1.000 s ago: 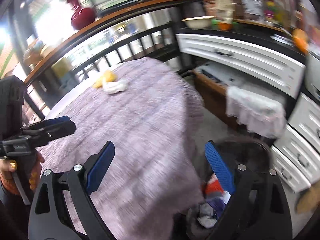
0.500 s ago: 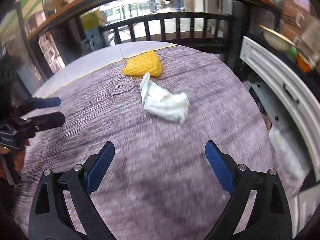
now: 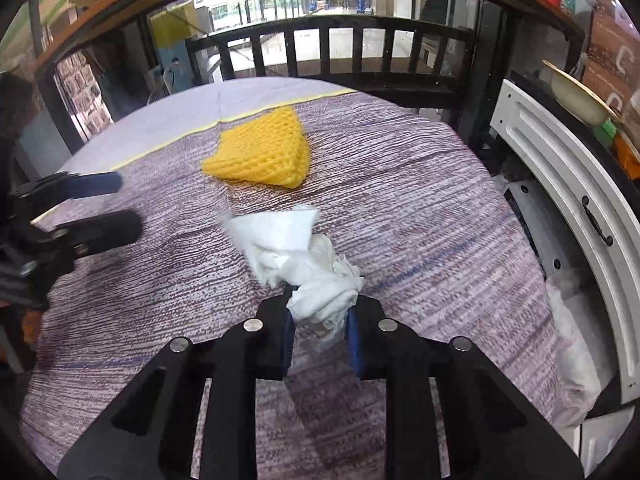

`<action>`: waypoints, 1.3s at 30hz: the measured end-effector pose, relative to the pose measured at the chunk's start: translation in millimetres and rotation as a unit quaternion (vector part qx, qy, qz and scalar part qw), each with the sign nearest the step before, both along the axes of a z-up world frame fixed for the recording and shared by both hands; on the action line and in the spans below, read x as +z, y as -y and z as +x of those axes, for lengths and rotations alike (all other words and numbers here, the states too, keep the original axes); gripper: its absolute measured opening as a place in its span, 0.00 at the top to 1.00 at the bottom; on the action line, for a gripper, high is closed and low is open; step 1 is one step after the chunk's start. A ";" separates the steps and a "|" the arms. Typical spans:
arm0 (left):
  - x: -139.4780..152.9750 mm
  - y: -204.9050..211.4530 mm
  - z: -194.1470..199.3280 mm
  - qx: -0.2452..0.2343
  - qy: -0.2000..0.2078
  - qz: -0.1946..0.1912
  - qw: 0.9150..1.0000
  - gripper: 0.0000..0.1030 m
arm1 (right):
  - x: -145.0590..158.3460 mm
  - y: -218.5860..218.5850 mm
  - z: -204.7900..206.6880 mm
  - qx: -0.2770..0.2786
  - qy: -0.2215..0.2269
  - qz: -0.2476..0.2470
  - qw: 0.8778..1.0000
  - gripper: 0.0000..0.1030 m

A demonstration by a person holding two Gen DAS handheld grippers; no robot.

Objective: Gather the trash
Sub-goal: 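Grasp the yellow foam net with the left tool while the right tool holds the towel, then carry the yellow net and paper towel over the black bin with both tools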

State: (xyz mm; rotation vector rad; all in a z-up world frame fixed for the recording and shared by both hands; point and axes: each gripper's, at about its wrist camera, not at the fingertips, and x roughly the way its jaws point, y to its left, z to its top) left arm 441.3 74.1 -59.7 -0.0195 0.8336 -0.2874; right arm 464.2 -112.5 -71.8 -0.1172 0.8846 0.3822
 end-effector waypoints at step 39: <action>21.2 35.7 -13.5 0.009 0.052 -0.004 0.999 0.81 | 38.2 81.3 -148.9 -0.066 0.060 0.088 0.992 0.82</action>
